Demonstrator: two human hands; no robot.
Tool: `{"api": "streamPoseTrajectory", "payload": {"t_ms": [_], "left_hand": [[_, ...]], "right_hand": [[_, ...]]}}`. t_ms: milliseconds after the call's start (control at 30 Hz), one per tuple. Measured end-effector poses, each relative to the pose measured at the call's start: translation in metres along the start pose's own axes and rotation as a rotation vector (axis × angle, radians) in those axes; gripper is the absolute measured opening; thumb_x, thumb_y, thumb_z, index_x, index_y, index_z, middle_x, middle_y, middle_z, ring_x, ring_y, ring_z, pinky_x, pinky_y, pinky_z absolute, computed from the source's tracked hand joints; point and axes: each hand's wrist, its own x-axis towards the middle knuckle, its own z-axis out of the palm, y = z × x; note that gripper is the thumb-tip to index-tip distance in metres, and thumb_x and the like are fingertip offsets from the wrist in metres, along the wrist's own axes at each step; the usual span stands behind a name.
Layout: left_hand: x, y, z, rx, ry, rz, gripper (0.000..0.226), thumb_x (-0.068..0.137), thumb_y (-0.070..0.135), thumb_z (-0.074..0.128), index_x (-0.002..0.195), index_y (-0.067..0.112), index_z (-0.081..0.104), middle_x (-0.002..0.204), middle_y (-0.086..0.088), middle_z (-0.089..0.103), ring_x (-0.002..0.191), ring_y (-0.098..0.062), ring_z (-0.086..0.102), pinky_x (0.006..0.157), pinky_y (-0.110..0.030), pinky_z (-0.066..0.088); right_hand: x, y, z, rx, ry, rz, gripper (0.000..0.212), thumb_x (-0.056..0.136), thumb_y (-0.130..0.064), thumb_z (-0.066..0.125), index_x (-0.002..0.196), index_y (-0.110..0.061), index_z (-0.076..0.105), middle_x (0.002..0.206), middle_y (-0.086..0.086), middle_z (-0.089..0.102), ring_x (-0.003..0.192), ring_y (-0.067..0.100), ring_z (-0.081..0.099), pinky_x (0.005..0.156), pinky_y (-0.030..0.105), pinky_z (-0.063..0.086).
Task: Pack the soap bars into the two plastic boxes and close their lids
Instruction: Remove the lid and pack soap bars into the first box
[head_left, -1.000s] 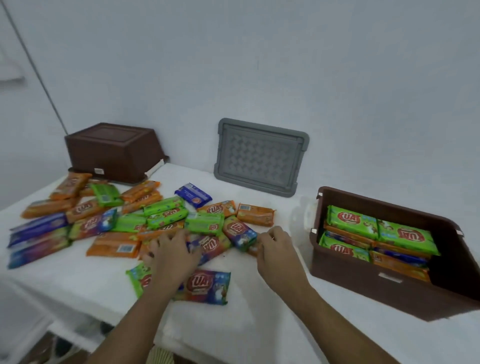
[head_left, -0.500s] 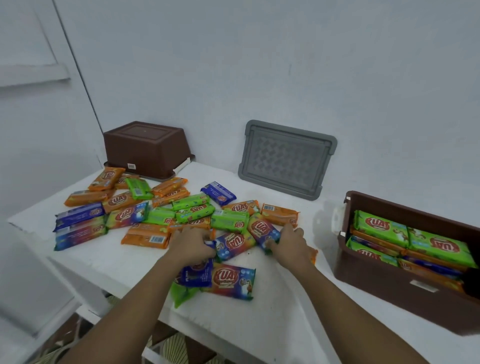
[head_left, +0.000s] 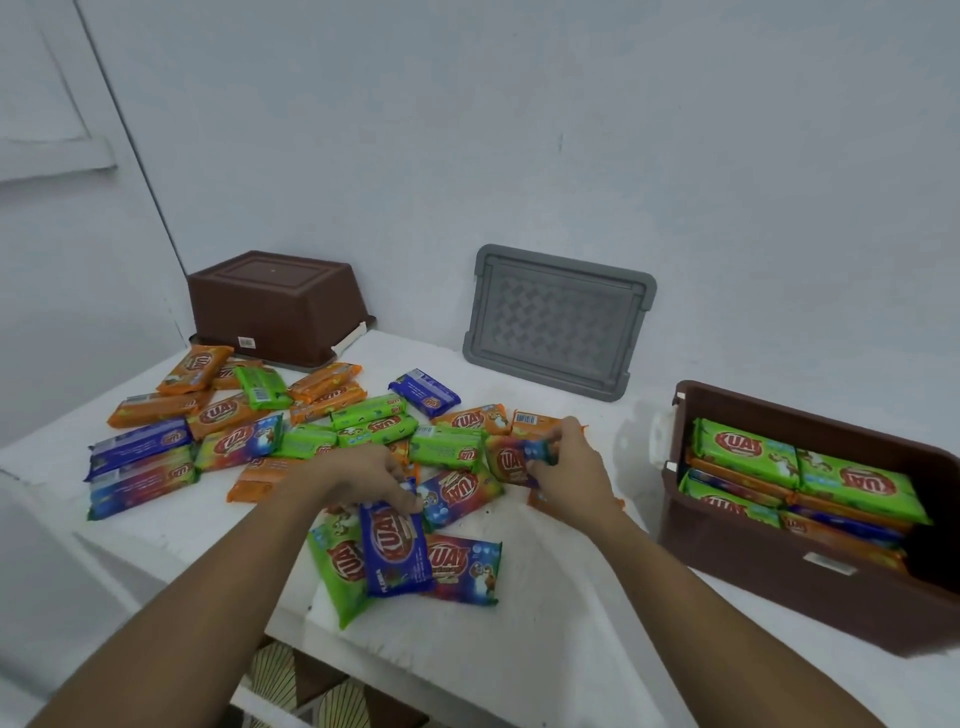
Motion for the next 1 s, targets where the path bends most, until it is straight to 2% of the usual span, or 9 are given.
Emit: {"api": "streamPoseTrajectory", "payload": {"t_ms": [67, 133, 200, 267, 367, 467, 600, 733, 1000], "left_hand": [[-0.001, 0.005, -0.002, -0.015, 0.017, 0.051, 0.038, 0.08, 0.042, 0.072, 0.106, 0.016, 0.061, 0.1, -0.003, 0.072, 0.09, -0.019, 0.07, 0.082, -0.037, 0.058], [-0.001, 0.014, -0.004, -0.068, 0.066, 0.11, 0.036, 0.081, 0.04, 0.071, 0.106, 0.018, 0.058, 0.099, -0.004, 0.071, 0.086, -0.018, 0.07, 0.073, -0.034, 0.059], [-0.003, 0.021, -0.005, -0.197, 0.116, 0.179, 0.031, 0.082, 0.037, 0.072, 0.102, 0.024, 0.053, 0.1, -0.008, 0.071, 0.083, -0.02, 0.072, 0.067, -0.036, 0.059], [-0.008, 0.032, -0.004, -0.346, 0.144, 0.263, 0.025, 0.085, 0.032, 0.069, 0.099, 0.028, 0.048, 0.098, -0.011, 0.071, 0.08, -0.023, 0.073, 0.061, -0.034, 0.058], [-0.016, 0.057, -0.002, -0.576, 0.147, 0.376, 0.014, 0.091, 0.029, 0.062, 0.097, 0.025, 0.05, 0.1, -0.015, 0.07, 0.082, -0.028, 0.072, 0.056, -0.032, 0.053], [-0.022, 0.087, 0.004, -0.745, 0.146, 0.425, 0.008, 0.092, 0.03, 0.058, 0.091, 0.022, 0.056, 0.098, -0.011, 0.069, 0.082, -0.024, 0.072, 0.048, -0.027, 0.053], [-0.015, 0.134, 0.021, -0.843, 0.108, 0.431, 0.01, 0.089, 0.032, 0.061, 0.086, 0.023, 0.058, 0.1, -0.012, 0.069, 0.083, -0.024, 0.071, 0.052, -0.029, 0.056], [-0.006, 0.188, 0.044, -0.881, 0.038, 0.405, 0.011, 0.09, 0.028, 0.063, 0.088, 0.018, 0.057, 0.107, -0.014, 0.065, 0.089, -0.026, 0.069, 0.058, -0.036, 0.06], [0.005, 0.274, 0.098, -0.66, -0.113, 0.482, 0.026, 0.082, 0.015, 0.072, 0.102, 0.017, 0.056, 0.103, 0.001, 0.056, 0.095, -0.019, 0.061, 0.064, -0.032, 0.06]], "right_hand": [[0.001, -0.004, -0.01, 0.035, 0.013, -0.041, 0.019, 0.095, -0.012, 0.052, 0.108, -0.019, 0.041, 0.116, 0.007, 0.057, 0.094, 0.016, 0.059, 0.073, 0.035, 0.06], [0.0, -0.008, -0.025, 0.063, 0.02, -0.057, 0.018, 0.097, -0.015, 0.05, 0.111, -0.022, 0.042, 0.114, 0.006, 0.057, 0.093, 0.017, 0.06, 0.067, 0.032, 0.06], [-0.001, -0.015, -0.042, 0.131, 0.002, -0.048, 0.02, 0.098, -0.018, 0.049, 0.113, -0.028, 0.042, 0.113, 0.006, 0.057, 0.091, 0.019, 0.065, 0.058, 0.029, 0.06], [-0.004, -0.022, -0.063, 0.254, -0.022, -0.022, 0.023, 0.097, -0.017, 0.05, 0.114, -0.032, 0.044, 0.117, 0.006, 0.055, 0.091, 0.022, 0.066, 0.057, 0.03, 0.06], [-0.01, -0.029, -0.101, 0.381, 0.013, 0.008, 0.026, 0.096, -0.013, 0.051, 0.112, -0.034, 0.05, 0.118, 0.003, 0.051, 0.093, 0.021, 0.063, 0.053, 0.026, 0.058], [-0.018, -0.024, -0.142, 0.4, 0.073, -0.009, 0.016, 0.097, -0.013, 0.051, 0.101, -0.023, 0.062, 0.109, 0.002, 0.058, 0.092, 0.021, 0.065, 0.059, 0.031, 0.061], [-0.03, 0.004, -0.199, 0.437, 0.127, 0.082, 0.017, 0.095, -0.013, 0.054, 0.093, -0.011, 0.071, 0.105, 0.006, 0.064, 0.093, 0.024, 0.069, 0.069, 0.038, 0.062], [-0.042, 0.039, -0.245, 0.408, 0.183, 0.18, 0.014, 0.093, -0.011, 0.057, 0.096, -0.006, 0.07, 0.104, 0.012, 0.068, 0.094, 0.027, 0.069, 0.067, 0.038, 0.062], [-0.058, 0.101, -0.294, 0.207, 0.249, 0.364, 0.009, 0.09, -0.004, 0.061, 0.086, -0.005, 0.069, 0.102, 0.015, 0.062, 0.088, 0.028, 0.064, 0.053, 0.031, 0.06]]}}
